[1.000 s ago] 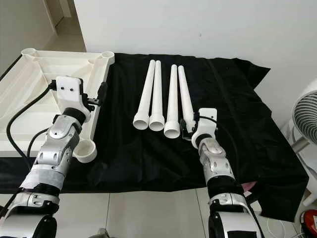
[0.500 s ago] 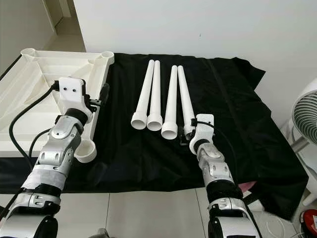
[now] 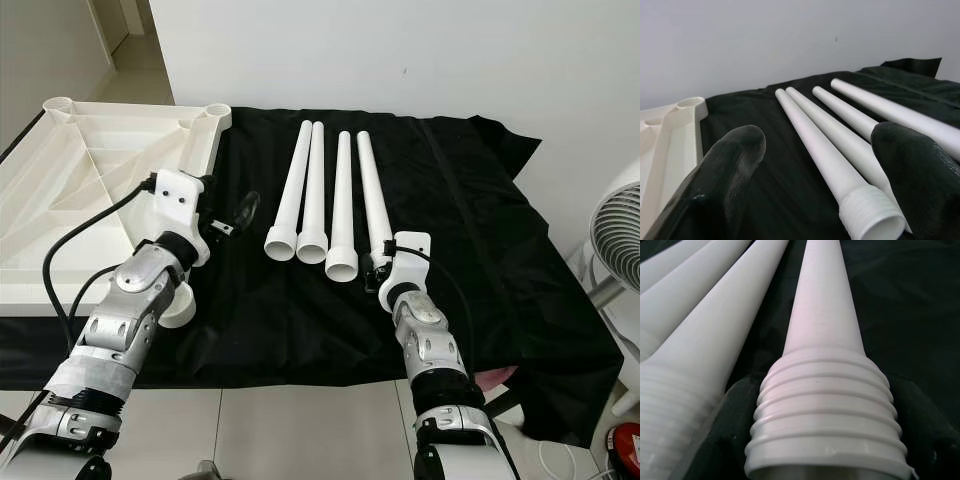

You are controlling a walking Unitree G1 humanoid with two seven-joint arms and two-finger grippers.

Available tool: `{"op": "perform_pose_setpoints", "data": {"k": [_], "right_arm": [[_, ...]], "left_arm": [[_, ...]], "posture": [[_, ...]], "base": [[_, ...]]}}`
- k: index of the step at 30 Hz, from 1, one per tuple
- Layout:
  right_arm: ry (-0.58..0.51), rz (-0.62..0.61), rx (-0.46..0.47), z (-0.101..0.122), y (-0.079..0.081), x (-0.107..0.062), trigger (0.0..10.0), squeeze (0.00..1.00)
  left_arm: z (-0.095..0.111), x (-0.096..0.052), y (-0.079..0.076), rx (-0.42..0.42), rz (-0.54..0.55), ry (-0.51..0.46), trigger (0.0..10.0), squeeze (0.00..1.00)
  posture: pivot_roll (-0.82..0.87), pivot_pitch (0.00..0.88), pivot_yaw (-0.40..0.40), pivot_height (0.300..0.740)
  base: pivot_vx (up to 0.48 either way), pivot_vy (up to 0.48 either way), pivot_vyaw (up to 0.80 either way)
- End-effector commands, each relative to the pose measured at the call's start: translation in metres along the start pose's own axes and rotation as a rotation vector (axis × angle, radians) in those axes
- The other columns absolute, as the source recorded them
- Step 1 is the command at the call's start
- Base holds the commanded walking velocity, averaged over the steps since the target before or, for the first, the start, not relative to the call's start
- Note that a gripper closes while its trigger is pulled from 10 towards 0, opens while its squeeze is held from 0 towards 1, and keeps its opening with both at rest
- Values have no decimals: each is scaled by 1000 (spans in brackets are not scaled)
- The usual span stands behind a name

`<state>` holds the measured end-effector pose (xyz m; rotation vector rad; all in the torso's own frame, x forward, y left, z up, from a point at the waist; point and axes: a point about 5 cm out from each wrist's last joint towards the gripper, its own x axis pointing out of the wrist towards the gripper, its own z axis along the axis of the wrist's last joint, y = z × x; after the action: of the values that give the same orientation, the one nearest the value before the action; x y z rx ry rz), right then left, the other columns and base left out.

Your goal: Building children table

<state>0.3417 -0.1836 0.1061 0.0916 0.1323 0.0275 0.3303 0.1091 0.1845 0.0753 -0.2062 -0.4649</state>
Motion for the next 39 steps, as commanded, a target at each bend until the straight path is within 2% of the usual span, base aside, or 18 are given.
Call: {"op": "perform_pose_setpoints", "data": {"k": [1, 3, 7, 12, 15, 16, 17, 18, 21, 22, 23, 24, 26, 27, 33, 36, 39], "right_arm": [[-61, -30, 19, 8, -3, 0, 10000, 0], [-99, -36, 13, 13, -4, -1, 10000, 0], [-252, -20, 22, 31, -3, -3, 10000, 0], [-316, 17, 23, 38, 3, -5, 10000, 0], [-390, 123, -23, 45, 19, -9, 10000, 0], [-390, 123, -23, 45, 19, -9, 10000, 0], [-441, 214, -71, 49, 32, -12, 10000, 0], [-441, 214, -71, 49, 32, -12, 10000, 0], [-479, 311, -117, 50, 46, -16, 10000, 0], [-498, 341, -129, 51, 50, -18, 10000, 0], [-498, 341, -129, 51, 50, -18, 10000, 0], [-516, 407, -155, 50, 58, -21, 10000, 0], [-518, 430, -171, 49, 61, -22, 10000, 0], [-515, 458, -190, 46, 63, -23, 10000, 0], [-521, 515, -221, 41, 70, -26, 10000, 0], [-525, 527, -232, 40, 71, -27, 10000, 0], [-535, 559, -243, 39, 78, -29, 10000, 0]], "left_arm": [[-3, -2, -11, -11, -136, 24, 10000, 0], [-3, -2, -14, -31, -168, 33, 10000, 0], [0, 0, -28, -116, -306, 57, 10000, 0], [5, 1, -34, -163, -386, 63, 10000, 0], [13, 4, -39, -241, -473, 66, 10000, 0], [13, 4, -39, -241, -473, 66, 10000, 0], [19, 5, -42, -307, -540, 69, 10000, 0], [19, 5, -42, -307, -540, 69, 10000, 0], [28, 7, -42, -374, -611, 65, 10000, 0], [30, 8, -41, -416, -621, 66, 10000, 592], [30, 8, -41, -416, -621, 66, 10000, 592], [41, 11, -37, -521, -652, 44, 10000, 1000], [45, 12, -36, -538, -665, 33, 10000, 1000], [52, 14, -33, -574, -682, 23, 10000, 0], [62, 17, -29, -679, -735, 29, 10000, 0], [64, 17, -29, -674, -744, 33, 10000, 0], [61, 19, -31, -697, -747, 81, 10000, 0]], "posture": [[-3, 0, -25, 740], [-1, 0, -25, 740], [9, 0, -30, 740], [14, 0, -32, 740], [15, 0, -33, 740], [15, 0, -33, 740], [15, 0, -34, 740], [15, 0, -34, 740], [14, 0, -31, 740], [14, 0, -31, 740], [14, 0, -31, 740], [12, 0, -27, 740], [13, 0, -27, 740], [15, 0, -26, 740], [19, 0, -24, 740], [19, 0, -23, 740], [18, 0, -18, 740]], "base": [[0, 0, 0], [0, 0, 0], [0, 0, 0], [0, 0, 0], [0, 0, 0], [0, 0, 0], [0, 0, 0], [0, 0, 0], [0, 0, 0], [0, 0, 0], [0, 0, 0], [0, 0, 0], [0, 0, 0], [0, 0, 0], [0, 0, 0], [0, 0, 0], [0, 0, 0]]}}
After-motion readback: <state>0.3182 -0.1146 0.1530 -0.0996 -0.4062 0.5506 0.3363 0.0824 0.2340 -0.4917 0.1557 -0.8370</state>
